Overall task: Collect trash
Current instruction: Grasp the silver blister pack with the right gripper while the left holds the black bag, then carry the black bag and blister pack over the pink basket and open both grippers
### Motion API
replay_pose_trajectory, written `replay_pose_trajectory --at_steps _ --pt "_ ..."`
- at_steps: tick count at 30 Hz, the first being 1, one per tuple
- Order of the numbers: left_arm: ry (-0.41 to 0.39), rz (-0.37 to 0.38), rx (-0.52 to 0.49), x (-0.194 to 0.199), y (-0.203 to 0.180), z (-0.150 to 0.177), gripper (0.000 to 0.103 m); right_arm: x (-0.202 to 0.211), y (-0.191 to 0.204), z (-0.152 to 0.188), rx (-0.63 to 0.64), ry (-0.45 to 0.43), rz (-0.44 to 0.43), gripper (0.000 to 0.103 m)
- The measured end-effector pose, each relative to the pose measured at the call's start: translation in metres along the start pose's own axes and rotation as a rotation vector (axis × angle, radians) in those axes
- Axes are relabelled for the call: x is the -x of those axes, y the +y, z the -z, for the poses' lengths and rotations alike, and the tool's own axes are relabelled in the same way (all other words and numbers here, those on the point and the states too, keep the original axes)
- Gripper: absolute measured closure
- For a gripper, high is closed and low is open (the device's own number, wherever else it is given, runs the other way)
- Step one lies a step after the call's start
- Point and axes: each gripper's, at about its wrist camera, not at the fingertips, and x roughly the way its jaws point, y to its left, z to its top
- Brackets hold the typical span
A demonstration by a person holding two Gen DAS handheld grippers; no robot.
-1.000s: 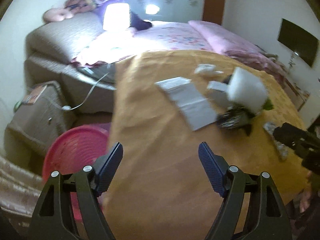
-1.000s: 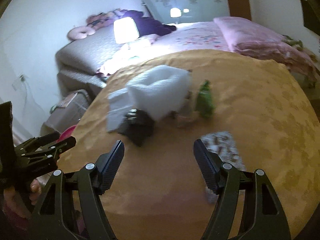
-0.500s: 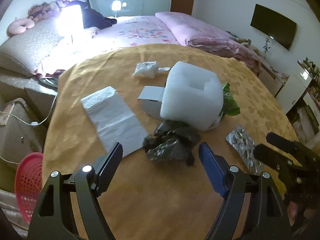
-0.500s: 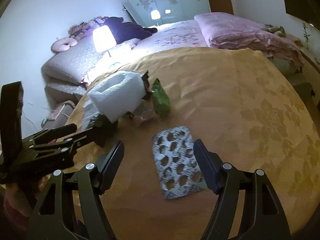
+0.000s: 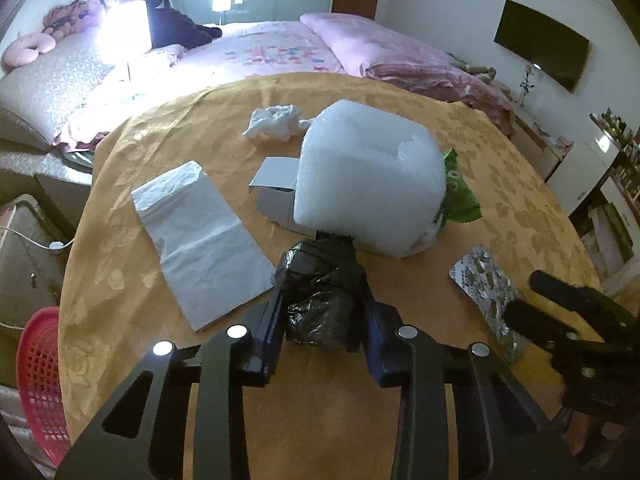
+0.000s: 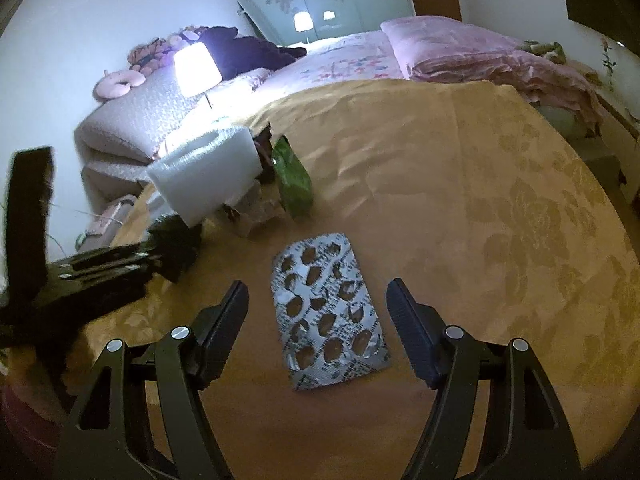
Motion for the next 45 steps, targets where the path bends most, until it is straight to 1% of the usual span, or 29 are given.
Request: replay_pose_trajectory --at_steps 3,6,12,13,15,17,20,22,25,31,35,41,45 --pt "-0.011 0.005 0.016 0.01 0.003 0.006 0.071 -0.006 0.001 0.005 0.013 0.017 0.008 0.034" --pt "-0.018 0.014 0.034 0.017 0.007 0.009 0.071 -0.006 0.007 0.009 0.052 0.004 0.029 0.031" --pt "-0.023 -0.004 0.056 0.03 0.017 0.021 0.071 -0.008 0.018 0.013 0.132 -0.009 0.087 0.032" --pt "-0.025 -0.007 0.058 0.032 0.019 0.021 0.071 -0.009 0.019 0.014 0.141 -0.01 0.093 0.033" --pt "-0.034 -0.019 0.063 0.037 0.022 0.024 0.071 -0.01 0.022 0.014 0.165 -0.009 0.108 0.041" --pt "-0.041 -0.029 0.068 0.041 0.026 0.028 0.071 -0.011 0.026 0.014 0.186 -0.006 0.111 0.047" --pt "-0.05 -0.045 0.087 0.048 0.035 0.033 0.071 -0.012 0.031 0.015 0.197 -0.001 0.101 0.048" --pt "-0.053 -0.053 0.101 0.052 0.042 0.036 0.071 -0.012 0.035 0.014 0.2 0.007 0.085 0.048" --pt "-0.055 -0.074 0.119 0.058 0.054 0.043 0.071 -0.01 0.048 0.016 0.211 0.018 0.036 0.048" --pt "-0.061 -0.126 0.156 0.076 0.081 0.058 0.071 -0.003 0.088 0.018 0.267 0.033 -0.08 0.048" --pt "-0.063 -0.166 0.186 0.09 0.102 0.069 0.071 0.0 0.121 0.022 0.322 0.05 -0.169 0.048" --pt "-0.061 -0.226 0.249 0.107 0.136 0.088 0.071 -0.004 0.166 0.018 0.398 0.068 -0.254 0.048" --pt "-0.063 -0.251 0.297 0.116 0.155 0.1 0.071 -0.008 0.189 0.016 0.419 0.075 -0.306 0.048"
